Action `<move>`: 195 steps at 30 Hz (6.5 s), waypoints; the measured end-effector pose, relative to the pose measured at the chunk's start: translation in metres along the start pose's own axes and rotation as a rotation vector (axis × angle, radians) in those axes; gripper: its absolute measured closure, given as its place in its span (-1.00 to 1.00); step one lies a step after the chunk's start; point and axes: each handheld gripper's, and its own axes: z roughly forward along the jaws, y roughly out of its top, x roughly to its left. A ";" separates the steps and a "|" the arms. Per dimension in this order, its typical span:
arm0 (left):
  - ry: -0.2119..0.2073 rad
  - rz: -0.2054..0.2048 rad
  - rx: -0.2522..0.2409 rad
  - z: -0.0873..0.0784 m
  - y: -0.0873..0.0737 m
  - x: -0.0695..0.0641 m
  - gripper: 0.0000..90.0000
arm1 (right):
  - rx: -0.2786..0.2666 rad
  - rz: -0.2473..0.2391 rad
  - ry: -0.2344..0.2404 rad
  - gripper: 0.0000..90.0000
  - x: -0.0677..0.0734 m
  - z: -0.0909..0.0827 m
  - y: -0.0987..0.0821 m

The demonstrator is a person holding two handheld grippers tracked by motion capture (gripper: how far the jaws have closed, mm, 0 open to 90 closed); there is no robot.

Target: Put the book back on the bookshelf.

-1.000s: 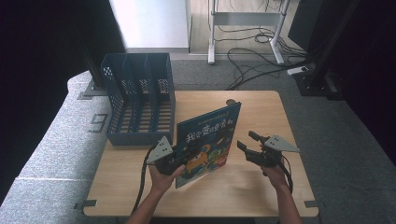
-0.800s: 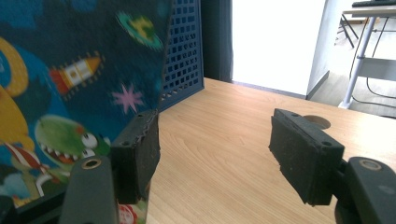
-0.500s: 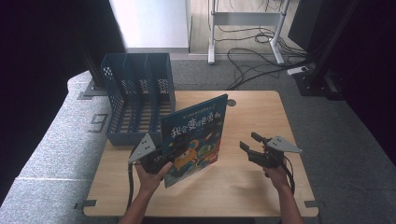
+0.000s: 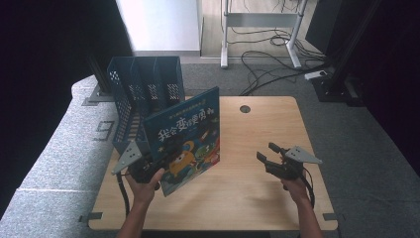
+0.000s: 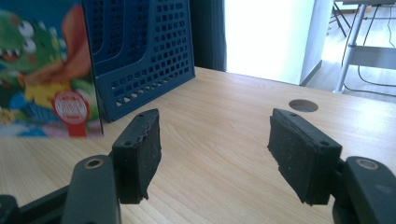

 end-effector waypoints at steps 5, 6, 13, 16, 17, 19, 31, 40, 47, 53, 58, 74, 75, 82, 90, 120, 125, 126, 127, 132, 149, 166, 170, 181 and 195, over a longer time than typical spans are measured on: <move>0.031 -0.004 -0.028 -0.010 0.006 0.005 0.85 | 0.015 -0.001 -0.006 -0.26 -0.001 0.001 -0.004; 0.036 -0.006 -0.036 -0.012 0.008 0.006 0.85 | 0.017 0.002 -0.007 -0.26 -0.001 0.001 -0.005; 0.075 -0.008 -0.074 -0.025 0.016 0.014 0.85 | 0.037 -0.003 -0.006 -0.26 0.000 0.004 -0.010; 0.098 -0.006 -0.084 -0.028 0.018 0.017 0.85 | 0.041 -0.003 -0.007 -0.26 0.000 0.005 -0.011; 0.106 -0.005 -0.088 -0.029 0.018 0.018 0.85 | 0.041 -0.004 -0.007 -0.26 0.000 0.005 -0.011; 0.119 0.000 -0.091 -0.031 0.019 0.019 0.85 | 0.046 -0.004 -0.007 -0.26 0.000 0.006 -0.012; 0.161 -0.006 -0.112 -0.043 0.024 0.030 0.85 | 0.063 -0.006 -0.009 -0.25 0.000 0.008 -0.015; 0.191 -0.008 -0.121 -0.051 0.028 0.036 0.85 | 0.071 -0.003 -0.016 -0.25 -0.002 0.009 -0.017; 0.219 -0.008 -0.136 -0.056 0.032 0.043 0.85 | 0.087 -0.001 -0.020 -0.26 -0.002 0.011 -0.021; 0.262 -0.007 -0.152 -0.057 0.038 0.053 0.85 | 0.093 -0.005 -0.017 -0.26 -0.001 0.012 -0.021; 0.282 -0.001 -0.154 -0.056 0.042 0.058 0.85 | 0.097 -0.003 -0.017 -0.26 -0.001 0.012 -0.022; 0.375 0.021 -0.166 -0.029 0.051 0.080 0.85 | 0.097 -0.008 -0.020 -0.25 0.000 0.012 -0.022; 0.381 0.025 -0.165 -0.026 0.052 0.081 0.85 | 0.097 -0.010 -0.019 -0.25 0.001 0.012 -0.022; 0.403 0.033 -0.149 -0.007 0.055 0.092 0.85 | 0.094 -0.002 -0.024 -0.25 -0.001 0.009 -0.024; 0.425 0.027 -0.146 0.010 0.054 0.100 0.85 | 0.098 0.000 -0.028 -0.26 -0.003 0.010 -0.026; 0.474 0.056 -0.130 0.029 0.057 0.104 0.85 | 0.104 -0.004 -0.032 -0.26 -0.002 0.011 -0.027; 0.506 0.068 -0.133 0.043 0.057 0.107 0.85 | 0.100 -0.007 -0.031 -0.26 -0.001 0.010 -0.027; 0.509 0.066 -0.135 0.044 0.056 0.108 0.85 | 0.098 -0.007 -0.031 -0.26 -0.001 0.010 -0.027; 0.514 0.065 -0.138 0.047 0.055 0.109 0.85 | 0.097 -0.006 -0.032 -0.26 -0.002 0.010 -0.026; 0.534 0.078 -0.137 0.060 0.050 0.114 0.85 | 0.095 -0.007 -0.032 -0.26 -0.001 0.010 -0.026; 0.571 0.101 -0.158 0.078 0.033 0.114 0.85 | 0.101 -0.029 -0.038 -0.26 0.002 0.010 -0.026; 0.610 0.085 -0.157 0.085 0.023 0.116 0.85 | 0.106 -0.035 -0.032 -0.26 0.004 0.011 -0.026; 0.613 0.097 -0.158 0.090 0.020 0.117 0.85 | 0.104 -0.031 -0.032 -0.26 0.002 0.011 -0.026; 0.626 0.095 -0.189 0.094 0.010 0.119 0.84 | 0.110 -0.034 -0.029 -0.26 0.004 0.011 -0.027; 0.645 0.079 -0.217 0.100 0.003 0.121 0.84 | 0.109 -0.038 -0.024 -0.27 0.005 0.010 -0.027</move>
